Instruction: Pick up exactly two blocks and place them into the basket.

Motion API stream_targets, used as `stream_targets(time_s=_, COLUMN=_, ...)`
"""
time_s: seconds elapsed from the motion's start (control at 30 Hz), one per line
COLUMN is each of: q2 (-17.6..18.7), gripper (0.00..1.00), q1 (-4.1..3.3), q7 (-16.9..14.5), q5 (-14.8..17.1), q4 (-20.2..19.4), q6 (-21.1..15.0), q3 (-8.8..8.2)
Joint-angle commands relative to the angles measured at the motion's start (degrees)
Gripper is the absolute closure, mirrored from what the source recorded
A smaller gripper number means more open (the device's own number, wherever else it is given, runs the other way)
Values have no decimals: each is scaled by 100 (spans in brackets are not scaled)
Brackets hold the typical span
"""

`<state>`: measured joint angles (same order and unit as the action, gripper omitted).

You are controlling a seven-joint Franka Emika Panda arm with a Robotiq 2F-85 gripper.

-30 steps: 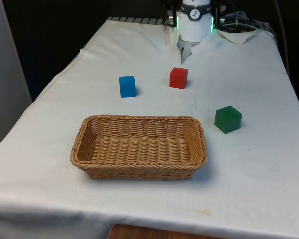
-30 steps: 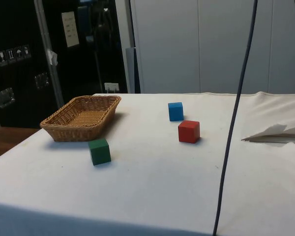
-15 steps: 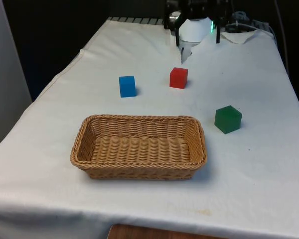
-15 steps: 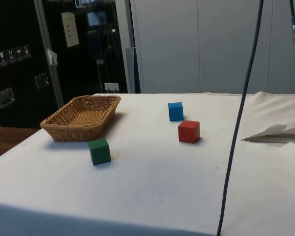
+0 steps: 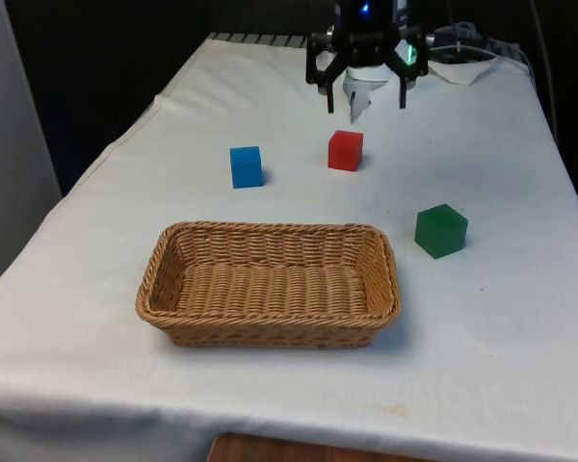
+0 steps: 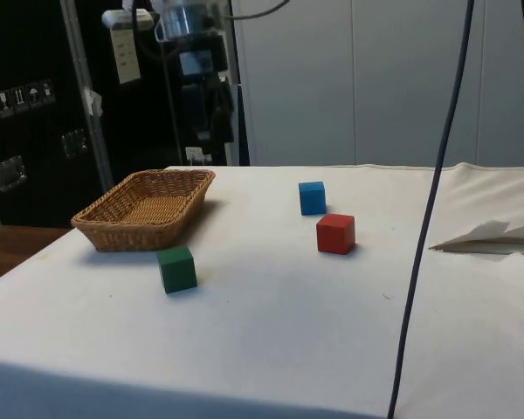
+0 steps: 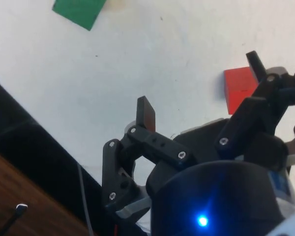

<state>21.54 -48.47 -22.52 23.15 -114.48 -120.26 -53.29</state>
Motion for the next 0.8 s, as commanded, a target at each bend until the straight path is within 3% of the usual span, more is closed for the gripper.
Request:
stream_targets(time_s=0.0, q2=0, gripper=0, q1=0, q7=-34, q5=0, q4=-46, q6=-29, q3=0)
stream_targets(time_s=0.03, q2=-52, gripper=0, q1=-29, q7=-103, q5=-17, q4=-201, q6=-183, q3=-23)
stream_targets(time_s=0.13, q2=-34, gripper=0, q1=-6, q7=-218, q5=-17, q4=-309, q6=-258, q3=-17)
stream_targets(time_s=0.5, q2=29, gripper=0, q1=149, q7=-636, q5=-23, q4=-567, q6=-435, q3=-23)
stream_targets(time_s=0.67, q2=46, gripper=0, q1=155, q7=-751, q5=-23, q4=-670, q6=-521, q3=-23)
stream_targets(time_s=0.77, q2=-40, gripper=0, q1=115, q7=-751, q5=-46, q4=-802, q6=-607, q3=-40)
